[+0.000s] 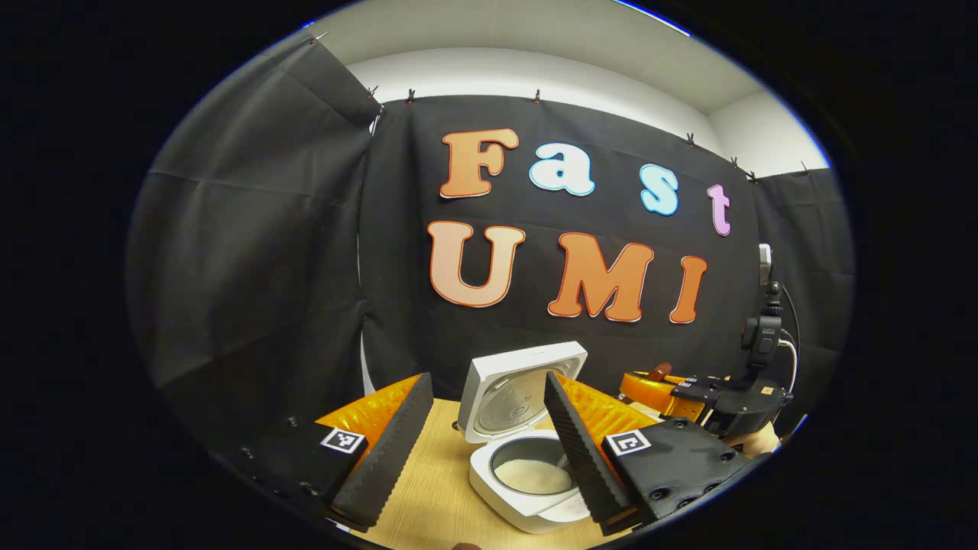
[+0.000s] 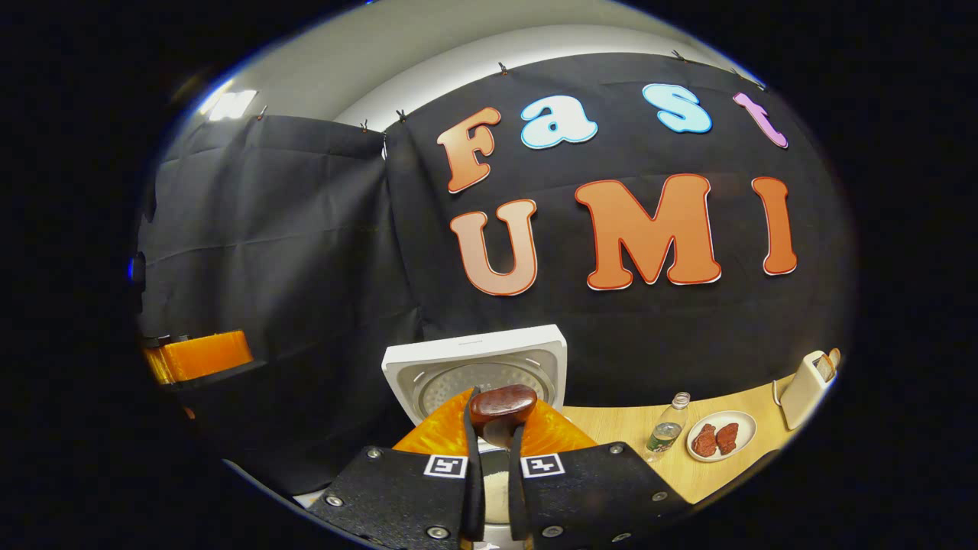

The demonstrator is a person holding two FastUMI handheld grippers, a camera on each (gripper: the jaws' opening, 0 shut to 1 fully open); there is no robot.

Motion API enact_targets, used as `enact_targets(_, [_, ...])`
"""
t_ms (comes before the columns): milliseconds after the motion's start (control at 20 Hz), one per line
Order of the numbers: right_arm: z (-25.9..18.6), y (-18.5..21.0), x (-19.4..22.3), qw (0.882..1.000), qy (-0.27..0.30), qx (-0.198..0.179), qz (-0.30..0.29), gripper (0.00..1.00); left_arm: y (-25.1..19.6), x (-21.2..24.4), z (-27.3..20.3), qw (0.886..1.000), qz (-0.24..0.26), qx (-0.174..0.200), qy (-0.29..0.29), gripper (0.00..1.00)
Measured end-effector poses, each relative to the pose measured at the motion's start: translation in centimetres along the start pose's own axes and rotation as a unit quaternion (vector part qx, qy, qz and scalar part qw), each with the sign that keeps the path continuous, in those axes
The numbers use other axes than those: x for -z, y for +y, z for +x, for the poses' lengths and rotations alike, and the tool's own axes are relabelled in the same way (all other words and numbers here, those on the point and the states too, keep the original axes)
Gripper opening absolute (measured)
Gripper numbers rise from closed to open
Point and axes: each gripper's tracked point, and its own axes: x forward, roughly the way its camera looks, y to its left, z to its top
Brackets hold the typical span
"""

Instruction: Close the left gripper, press the button to open the rice cooker; take a wooden spoon from the chopstick holder with the right hand, scoop a spoonful of rice and pour it into the rice cooker, then put the wooden spoon back into the chopstick holder.

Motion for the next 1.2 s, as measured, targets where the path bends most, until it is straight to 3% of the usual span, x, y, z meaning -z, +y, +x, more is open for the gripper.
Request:
enact_targets(50, [-0.1,-0.1,0.0,1.000,-0.001,-0.003,0.003,0.07,0.1,0.0,0.1,1.000,-0.003,-0.003,-0.001,1.00])
enact_targets(150, [-0.5,-0.7,-0.6,1.000,-0.006,-0.007,0.020,0.12,0.0,-0.1,0.0,1.000,-0.013,-0.005,-0.004,0.99])
enact_targets(300, [-1.6,-2.9,-1.1,0.999,-0.016,0.007,0.036,0.07,-0.1,-0.2,0.1,1.000,-0.013,-0.009,-0.006,0.99])
enact_targets(350, [-2.3,-4.0,-1.1,0.999,-0.017,0.016,0.035,0.11,-0.2,-0.3,0.2,1.000,-0.009,-0.011,-0.008,1.00])
enact_targets(450, [-3.8,-6.4,-1.4,0.999,-0.019,0.039,0.033,0.12,-0.6,-0.7,0.4,1.000,-0.005,-0.009,-0.012,0.99])
enact_targets(500, [-4.6,-7.8,-1.3,0.998,-0.019,0.050,0.034,0.07,-0.9,-0.8,0.4,1.000,-0.003,-0.008,-0.013,1.00])
enact_targets(600, [-6.5,-10.5,-1.3,0.996,-0.020,0.074,0.036,0.12,-1.1,-1.1,0.7,1.000,-0.002,-0.007,-0.016,1.00])
enact_targets(1200, [-19.3,-23.6,2.6,0.975,0.001,0.212,0.063,0.12,-3.7,-1.3,0.1,1.000,-0.005,-0.001,-0.021,1.00])
